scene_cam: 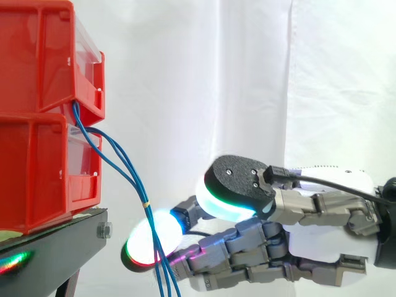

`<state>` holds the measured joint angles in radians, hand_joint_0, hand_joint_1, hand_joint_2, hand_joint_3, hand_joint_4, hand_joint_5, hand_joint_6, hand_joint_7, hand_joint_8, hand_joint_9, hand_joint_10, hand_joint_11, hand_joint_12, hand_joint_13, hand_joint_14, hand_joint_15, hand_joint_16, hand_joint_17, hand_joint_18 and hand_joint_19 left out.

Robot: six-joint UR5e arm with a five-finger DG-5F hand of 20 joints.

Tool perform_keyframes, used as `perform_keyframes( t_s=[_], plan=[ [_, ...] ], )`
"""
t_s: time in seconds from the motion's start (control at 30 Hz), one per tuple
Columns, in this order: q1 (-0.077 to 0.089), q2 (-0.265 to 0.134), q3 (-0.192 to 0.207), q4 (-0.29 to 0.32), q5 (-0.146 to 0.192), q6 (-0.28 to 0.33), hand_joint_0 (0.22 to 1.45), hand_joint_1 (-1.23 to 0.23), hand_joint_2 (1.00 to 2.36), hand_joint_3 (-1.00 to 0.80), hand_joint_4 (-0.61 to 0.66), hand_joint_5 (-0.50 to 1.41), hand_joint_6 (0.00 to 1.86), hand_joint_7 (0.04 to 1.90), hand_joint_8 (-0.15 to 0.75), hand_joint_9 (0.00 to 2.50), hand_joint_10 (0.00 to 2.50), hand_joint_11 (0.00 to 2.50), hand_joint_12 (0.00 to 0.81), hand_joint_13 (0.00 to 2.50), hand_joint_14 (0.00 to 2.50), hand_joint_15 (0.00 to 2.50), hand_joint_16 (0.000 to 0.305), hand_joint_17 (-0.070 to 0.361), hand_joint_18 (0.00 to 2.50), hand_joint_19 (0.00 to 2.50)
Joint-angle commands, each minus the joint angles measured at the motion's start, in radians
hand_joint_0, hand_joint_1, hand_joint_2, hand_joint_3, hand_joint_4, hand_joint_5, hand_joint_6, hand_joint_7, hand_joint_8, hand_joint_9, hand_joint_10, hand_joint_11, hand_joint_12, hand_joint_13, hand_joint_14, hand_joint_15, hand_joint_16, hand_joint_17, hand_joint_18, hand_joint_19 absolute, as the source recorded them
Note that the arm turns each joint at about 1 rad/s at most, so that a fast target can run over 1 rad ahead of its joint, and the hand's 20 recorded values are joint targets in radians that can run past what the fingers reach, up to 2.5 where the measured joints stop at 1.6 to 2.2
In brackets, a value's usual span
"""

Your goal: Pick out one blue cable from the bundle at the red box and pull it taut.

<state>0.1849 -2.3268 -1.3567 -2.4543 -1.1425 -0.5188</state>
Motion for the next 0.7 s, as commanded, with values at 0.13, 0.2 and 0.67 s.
perform_keyframes(
  t_s=[0.13,0.2,0.67],
  plan=[
    [-0.002,-0.005,0.025,0.0,-0.032,-0.007,0.52,-0.56,1.01,-0.42,0.21,-0.17,0.5,0.79,0.254,0.58,0.0,0.12,0.325,0.25,0.0,0.12,0.044,0.099,0.15,0.31],
    [-0.002,-0.005,0.025,0.001,-0.039,-0.007,0.52,-0.56,1.01,-0.42,0.22,-0.17,0.5,0.79,0.254,0.58,0.0,0.12,0.326,0.26,0.0,0.12,0.044,0.099,0.15,0.31],
    [-0.001,-0.043,0.028,0.064,-0.089,-0.006,0.53,-0.57,1.01,-0.42,0.22,-0.16,0.5,0.82,0.256,0.59,0.01,0.13,0.329,0.27,0.0,0.13,0.044,0.099,0.16,0.33]
  ],
)
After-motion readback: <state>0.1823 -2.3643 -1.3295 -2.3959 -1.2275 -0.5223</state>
